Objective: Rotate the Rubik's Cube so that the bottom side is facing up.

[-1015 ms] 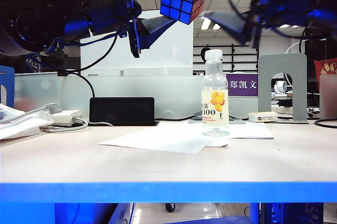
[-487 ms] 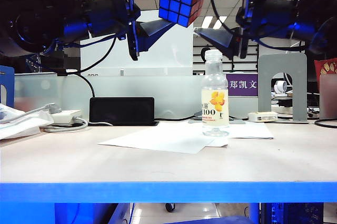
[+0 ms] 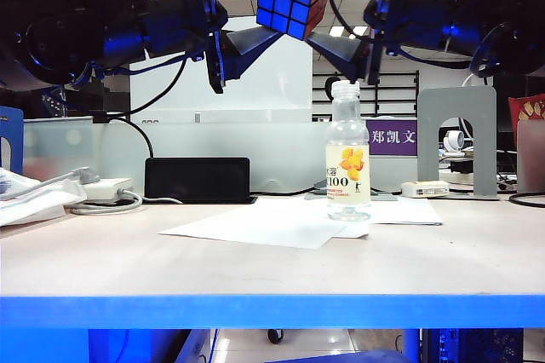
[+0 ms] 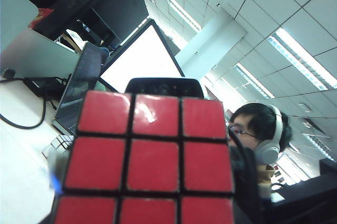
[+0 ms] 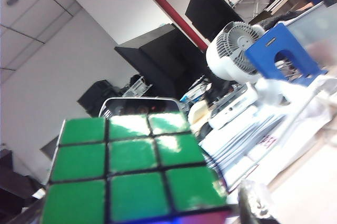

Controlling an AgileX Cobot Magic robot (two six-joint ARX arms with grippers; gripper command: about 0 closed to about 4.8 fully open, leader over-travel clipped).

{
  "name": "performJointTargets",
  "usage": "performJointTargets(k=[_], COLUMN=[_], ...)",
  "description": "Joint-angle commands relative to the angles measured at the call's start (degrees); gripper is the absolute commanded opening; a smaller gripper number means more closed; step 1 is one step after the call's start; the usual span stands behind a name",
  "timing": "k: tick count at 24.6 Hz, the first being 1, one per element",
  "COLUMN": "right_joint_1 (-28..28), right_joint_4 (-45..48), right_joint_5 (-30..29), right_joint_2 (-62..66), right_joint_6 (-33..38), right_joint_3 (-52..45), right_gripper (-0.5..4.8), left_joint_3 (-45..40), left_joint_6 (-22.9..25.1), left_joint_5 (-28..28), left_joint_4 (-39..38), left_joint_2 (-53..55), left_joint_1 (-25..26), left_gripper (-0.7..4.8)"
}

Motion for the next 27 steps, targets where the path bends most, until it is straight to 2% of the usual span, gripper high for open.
performJointTargets(k=[1,2,5,6,22,24,27], right_joint_1=[1.62,1.79,1.90,1.90,-0.17,-0.31,-0.31], right_joint_4=[0.61,0.63,0.63,0.61,0.61,0.61,0.63], right_joint_5=[0.76,1.09,1.31,1.29,0.22,-0.02,0.00], right_joint_2=[-0.13,-0.13,-0.15,-0.15,-0.20,-0.20,-0.20], right_joint_6=[0.74,0.72,0.70,0.70,1.22,1.25,1.27], right_joint_3=[0.28,0.37,0.39,0.42,3.98,4.00,4.24], right_gripper=[4.31,4.26,3.50,3.41,3.51,4.29,4.30], left_joint_3=[0.37,0.37,0.37,0.39,0.37,0.37,0.37], left_joint_6=[0.61,0.61,0.59,0.59,0.33,0.42,0.15], left_joint_5=[0.15,0.28,1.01,1.07,3.96,3.82,4.17], left_joint_4=[2.16,2.16,2.16,2.16,2.01,1.70,1.68], left_joint_2=[-0.42,-0.42,-0.42,-0.42,-0.37,-0.35,-0.35], left_joint_1=[-0.09,-0.09,-0.07,-0.07,0.76,1.33,1.73], left_gripper=[2.68,2.68,2.68,2.68,2.68,2.68,2.68])
